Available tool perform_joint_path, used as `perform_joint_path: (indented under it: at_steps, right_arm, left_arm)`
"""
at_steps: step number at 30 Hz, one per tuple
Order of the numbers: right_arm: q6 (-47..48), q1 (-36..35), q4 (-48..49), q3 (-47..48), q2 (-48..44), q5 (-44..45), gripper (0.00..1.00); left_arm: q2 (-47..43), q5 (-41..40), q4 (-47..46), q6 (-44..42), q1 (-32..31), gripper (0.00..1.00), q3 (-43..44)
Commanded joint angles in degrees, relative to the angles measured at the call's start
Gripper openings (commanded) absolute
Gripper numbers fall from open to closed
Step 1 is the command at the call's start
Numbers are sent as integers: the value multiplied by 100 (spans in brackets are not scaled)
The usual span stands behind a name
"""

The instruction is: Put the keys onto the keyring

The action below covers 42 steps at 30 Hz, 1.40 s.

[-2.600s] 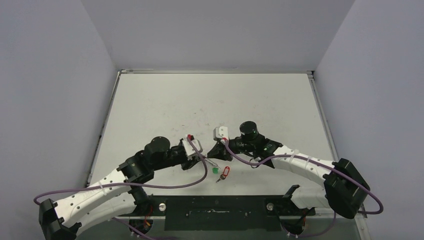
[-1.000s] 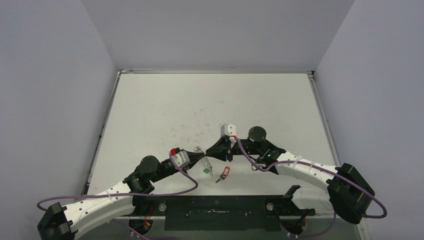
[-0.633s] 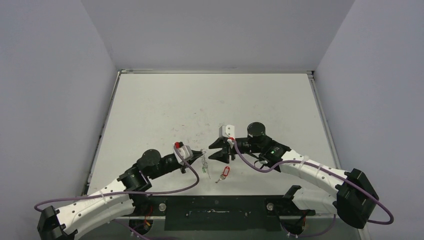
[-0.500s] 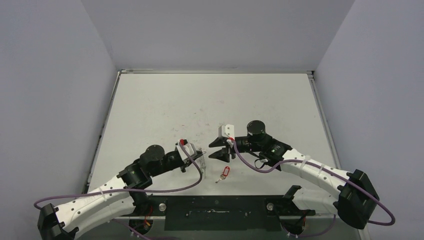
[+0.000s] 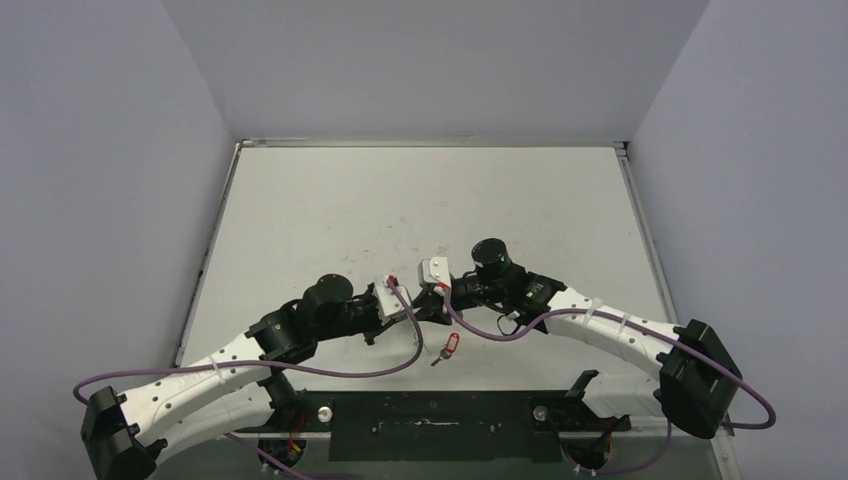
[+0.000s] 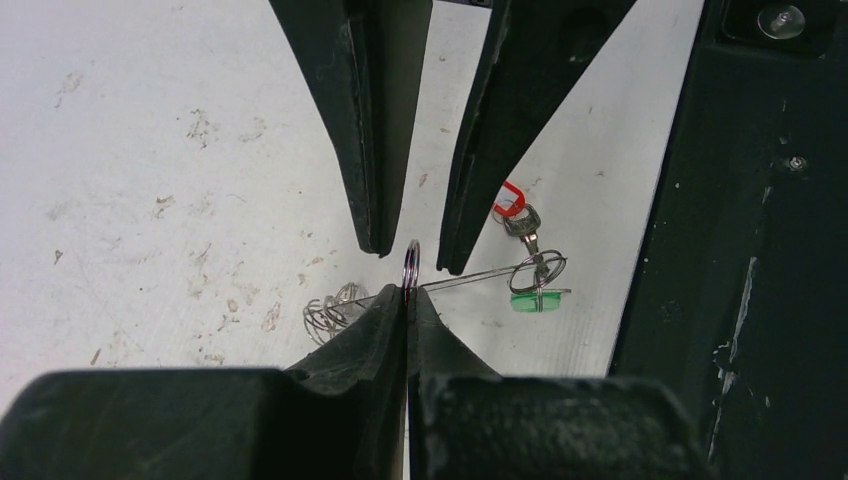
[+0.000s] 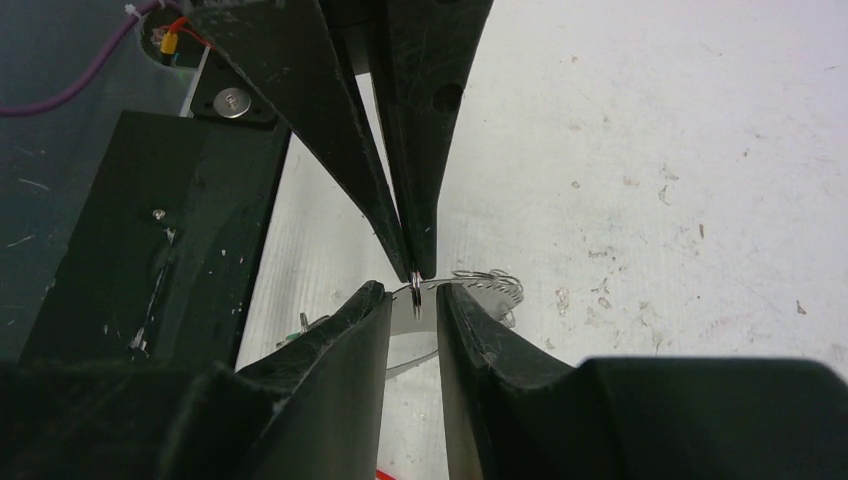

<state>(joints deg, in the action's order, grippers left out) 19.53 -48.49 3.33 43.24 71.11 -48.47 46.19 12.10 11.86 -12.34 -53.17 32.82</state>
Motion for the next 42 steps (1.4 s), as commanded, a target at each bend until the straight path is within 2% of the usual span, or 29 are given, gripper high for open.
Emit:
perform_joint_path:
  at_steps: [1,6,10,15,20,23,32,37,42]
  right_arm:
    - [232,-47,-34,287,106,-144,24]
    - [232,-51,-79,299,201,-61,24]
    - [102,-55,106,262,210,-40,19]
    - [-141,-58,391,209,304,-45,0]
    - [-514,-47,853,11,172,21,0]
    - [-870,-22,1323,-223,-4,126,0]
    - [-1909,3,2900,-787,-380,280,0]
    - [-2653,10,4010,-1074,-358,354,0]
    - [-3133,-2,4779,-1204,-204,320,0]
  left_arm:
    - [2,230,-212,-100,-2,0,293]
    - [-40,289,-261,-111,-1,0,265]
    - [-66,324,-285,-104,-1,0,239]
    - [-113,315,-381,-16,-1,0,154]
    - [-405,98,-468,77,-1,1,-73]
    - [-751,-97,-558,227,-6,14,-335]
    - [-1992,-573,-1526,736,-3,29,-1278]
    - [-2256,-519,-2063,888,-1,31,-1600]
    - [-2114,-354,-3042,1019,-1,31,-1884]
